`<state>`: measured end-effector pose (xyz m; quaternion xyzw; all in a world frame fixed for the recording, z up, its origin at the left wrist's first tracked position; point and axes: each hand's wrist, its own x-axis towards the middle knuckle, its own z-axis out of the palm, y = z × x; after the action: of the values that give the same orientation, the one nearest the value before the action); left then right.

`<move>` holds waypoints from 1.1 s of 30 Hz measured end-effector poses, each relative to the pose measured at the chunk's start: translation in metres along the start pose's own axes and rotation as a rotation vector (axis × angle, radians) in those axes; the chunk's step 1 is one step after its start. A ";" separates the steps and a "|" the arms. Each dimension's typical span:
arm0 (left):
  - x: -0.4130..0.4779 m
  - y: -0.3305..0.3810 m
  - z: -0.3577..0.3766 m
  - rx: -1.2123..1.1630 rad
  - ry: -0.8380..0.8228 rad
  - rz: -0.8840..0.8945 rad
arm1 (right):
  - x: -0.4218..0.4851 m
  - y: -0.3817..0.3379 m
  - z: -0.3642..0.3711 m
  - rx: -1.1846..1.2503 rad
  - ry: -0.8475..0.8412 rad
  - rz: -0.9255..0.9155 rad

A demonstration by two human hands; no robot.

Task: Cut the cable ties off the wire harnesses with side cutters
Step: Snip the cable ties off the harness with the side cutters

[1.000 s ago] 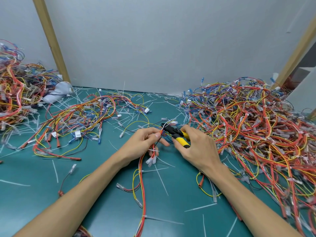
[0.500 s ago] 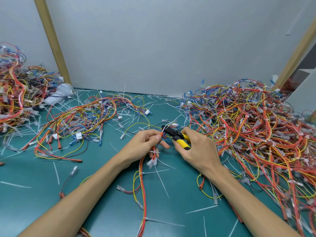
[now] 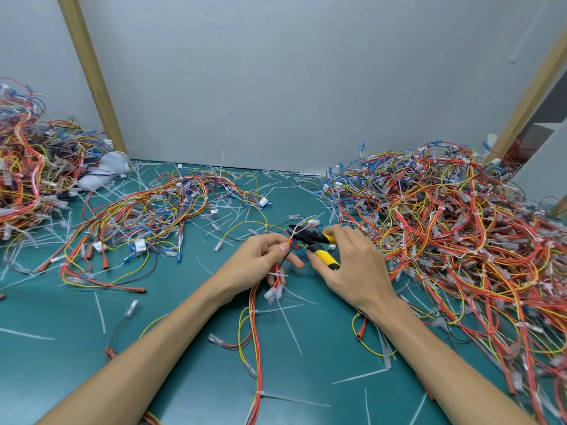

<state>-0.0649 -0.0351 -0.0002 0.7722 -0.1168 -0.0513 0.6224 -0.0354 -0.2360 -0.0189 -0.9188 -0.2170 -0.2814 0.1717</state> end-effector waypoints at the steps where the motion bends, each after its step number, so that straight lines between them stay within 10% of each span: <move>1: 0.000 0.000 0.000 -0.001 0.001 0.000 | 0.000 0.000 0.000 0.000 0.001 -0.004; 33: 0.004 -0.010 -0.002 0.007 0.008 -0.010 | -0.001 0.000 -0.004 -0.053 -0.018 -0.026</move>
<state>-0.0590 -0.0324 -0.0087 0.7753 -0.1105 -0.0510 0.6197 -0.0376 -0.2375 -0.0164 -0.9227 -0.2228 -0.2810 0.1418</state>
